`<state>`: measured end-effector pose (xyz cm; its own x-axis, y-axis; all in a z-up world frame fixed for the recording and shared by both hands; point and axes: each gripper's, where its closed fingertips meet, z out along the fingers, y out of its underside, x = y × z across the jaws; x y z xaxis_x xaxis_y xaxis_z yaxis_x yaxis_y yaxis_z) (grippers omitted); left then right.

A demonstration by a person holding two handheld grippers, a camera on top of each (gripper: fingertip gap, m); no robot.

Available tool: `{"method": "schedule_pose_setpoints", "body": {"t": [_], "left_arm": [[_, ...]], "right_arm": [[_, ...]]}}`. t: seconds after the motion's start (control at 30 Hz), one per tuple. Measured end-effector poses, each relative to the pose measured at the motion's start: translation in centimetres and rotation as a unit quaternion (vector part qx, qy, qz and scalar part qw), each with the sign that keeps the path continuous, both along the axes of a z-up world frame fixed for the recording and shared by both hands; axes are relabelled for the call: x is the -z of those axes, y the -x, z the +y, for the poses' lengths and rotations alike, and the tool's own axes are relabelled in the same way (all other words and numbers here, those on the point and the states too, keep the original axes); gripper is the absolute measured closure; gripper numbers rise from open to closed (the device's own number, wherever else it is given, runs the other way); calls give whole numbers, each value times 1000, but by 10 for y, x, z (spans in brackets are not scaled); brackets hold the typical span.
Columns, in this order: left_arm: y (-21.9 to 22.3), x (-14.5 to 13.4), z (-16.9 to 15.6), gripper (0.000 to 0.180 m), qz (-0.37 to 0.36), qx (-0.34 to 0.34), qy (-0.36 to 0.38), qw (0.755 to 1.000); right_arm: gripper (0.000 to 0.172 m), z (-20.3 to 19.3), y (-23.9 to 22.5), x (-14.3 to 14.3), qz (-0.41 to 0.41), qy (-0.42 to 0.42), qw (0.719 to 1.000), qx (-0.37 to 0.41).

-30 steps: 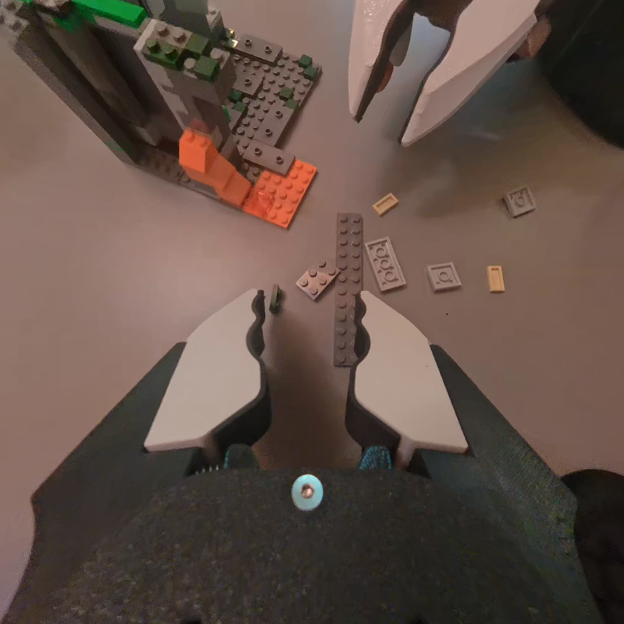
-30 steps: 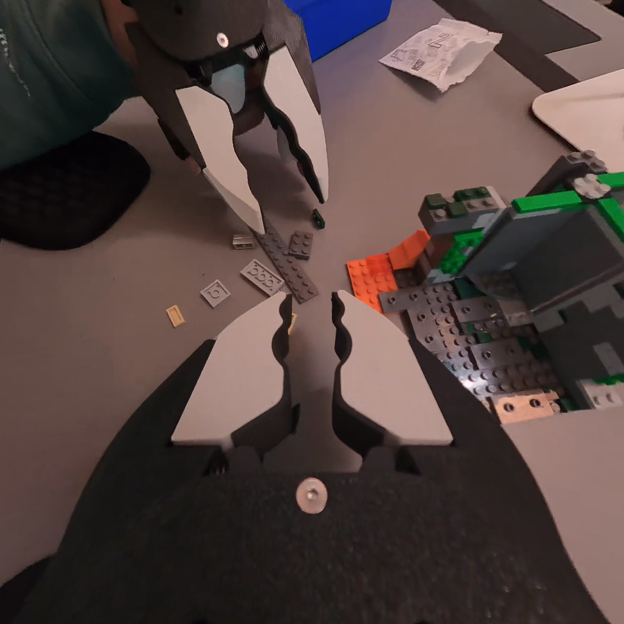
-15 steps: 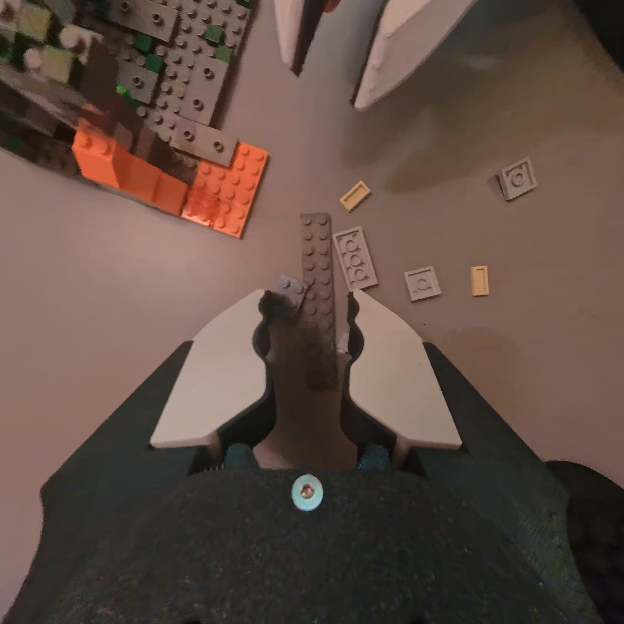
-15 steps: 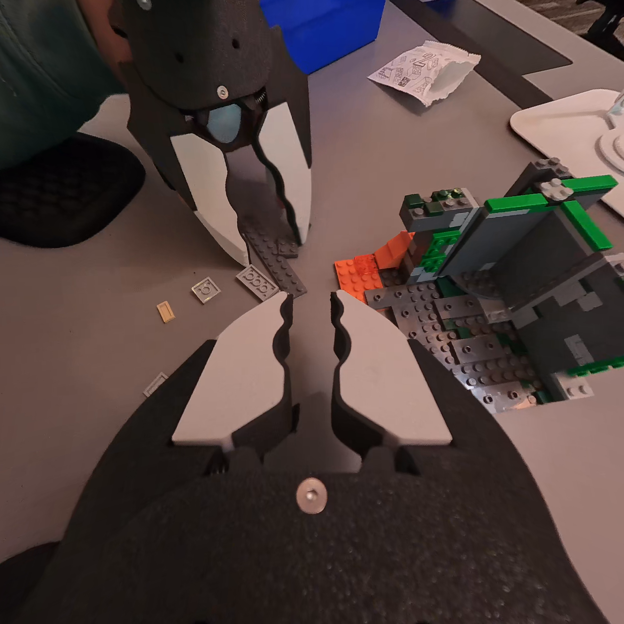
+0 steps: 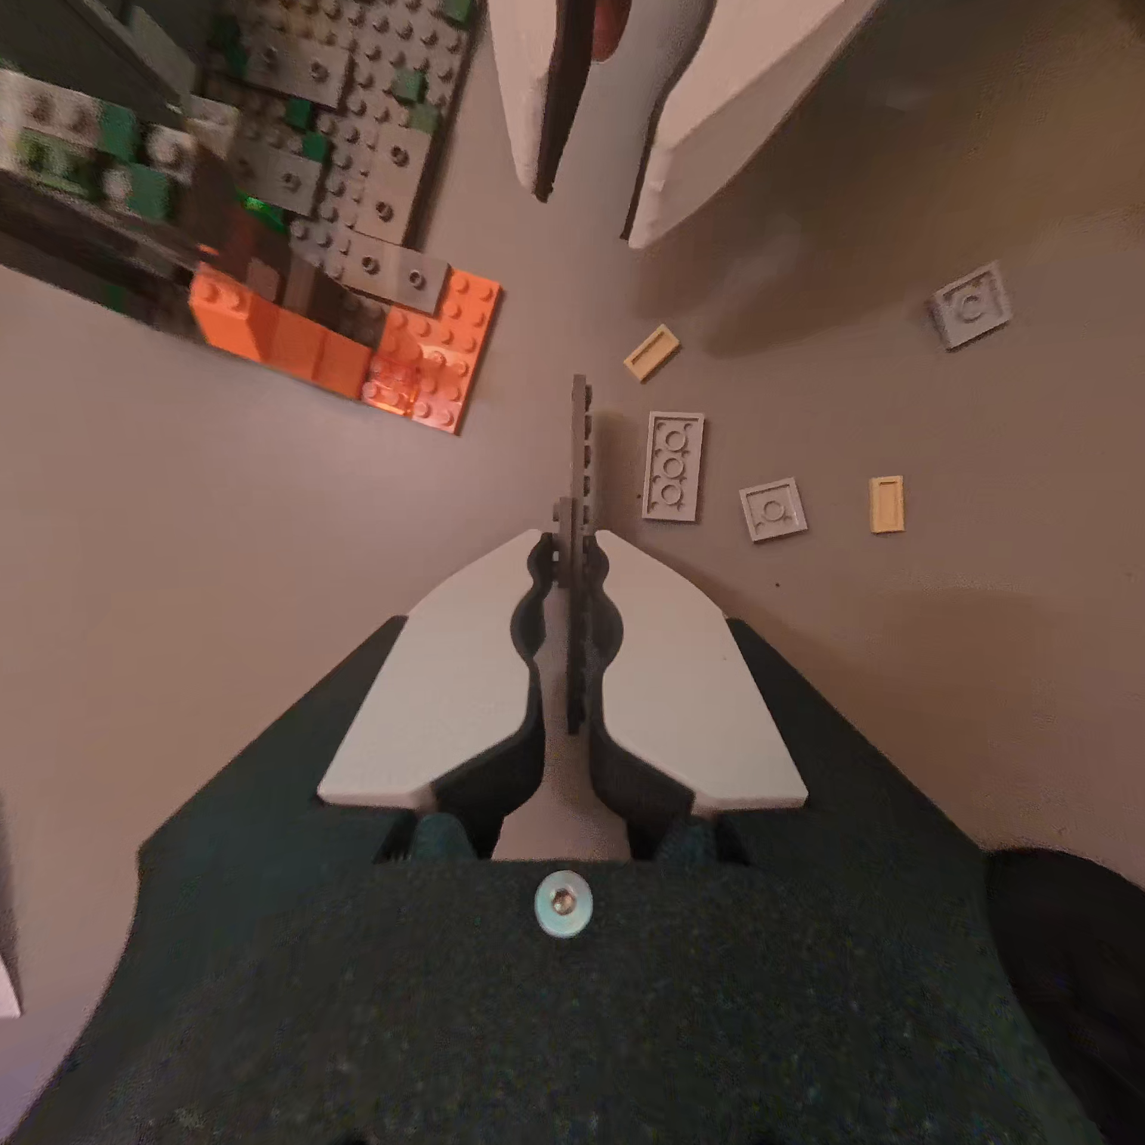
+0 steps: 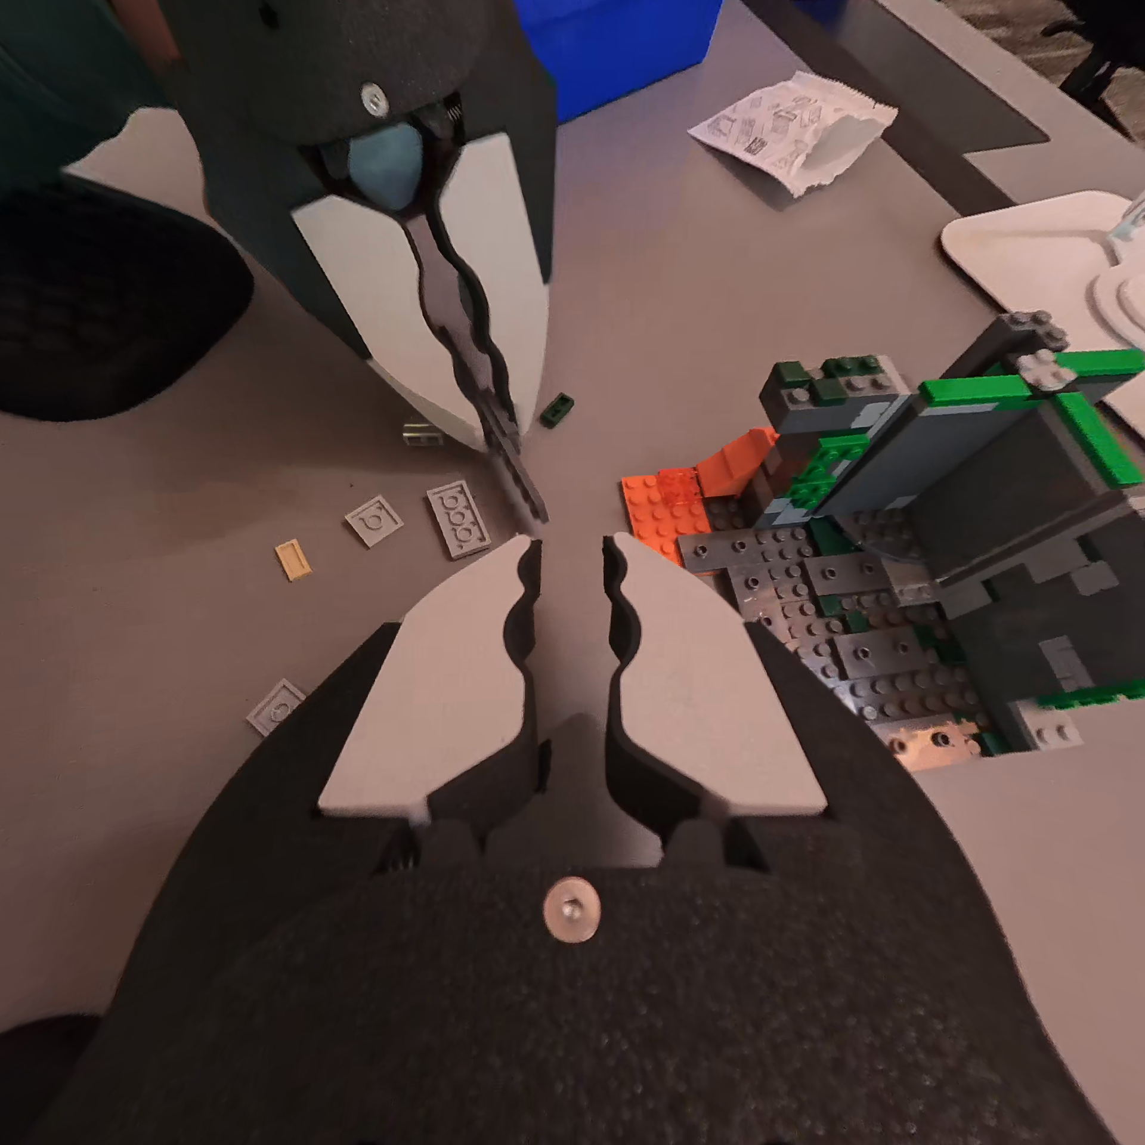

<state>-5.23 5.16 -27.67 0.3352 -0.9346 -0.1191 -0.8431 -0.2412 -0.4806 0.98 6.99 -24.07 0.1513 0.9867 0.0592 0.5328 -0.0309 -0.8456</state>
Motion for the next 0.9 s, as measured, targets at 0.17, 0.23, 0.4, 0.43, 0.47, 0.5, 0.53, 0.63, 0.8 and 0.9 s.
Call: {"method": "schedule_pose_setpoints", "body": {"t": [0.17, 0.23, 0.4, 0.43, 0.47, 0.5, 0.53, 0.63, 0.8, 0.9], "left_arm": [[37, -59, 3, 170, -34, -70, -69, 995], [67, -85, 5, 170, -29, -116, -99, 988], [174, -130, 6, 170, 13, -252, -147, 956], [194, -133, 4, 170, 16, -278, -151, 949], [213, -132, 2, 170, 20, -301, -148, 942], [231, -129, -1, 170, 26, -324, -139, 935], [246, -124, -4, 170, 33, -344, -133, 929], [274, -107, -10, 166, 36, -376, -121, 918], [283, -95, -15, 151, 44, -386, -126, 913], [272, -105, -12, 150, 27, -375, -145, 915]], "right_arm": [[149, 3, -2, -9, 30, 21, 999, 9], [147, 3, -1, -15, 51, 41, 998, 14], [147, 5, -3, -21, 66, 46, 996, 22], [147, 5, -2, -21, 66, 47, 996, 22], [147, 5, -2, -20, 65, 45, 997, 22], [147, 4, -1, -20, 63, 43, 997, 22], [147, 3, -1, -19, 62, 42, 997, 20], [142, 0, 1, -20, 67, 42, 997, 13], [137, 0, 3, -24, 78, 35, 996, 19], [129, 5, 2, -27, 81, 21, 996, 36]]}}
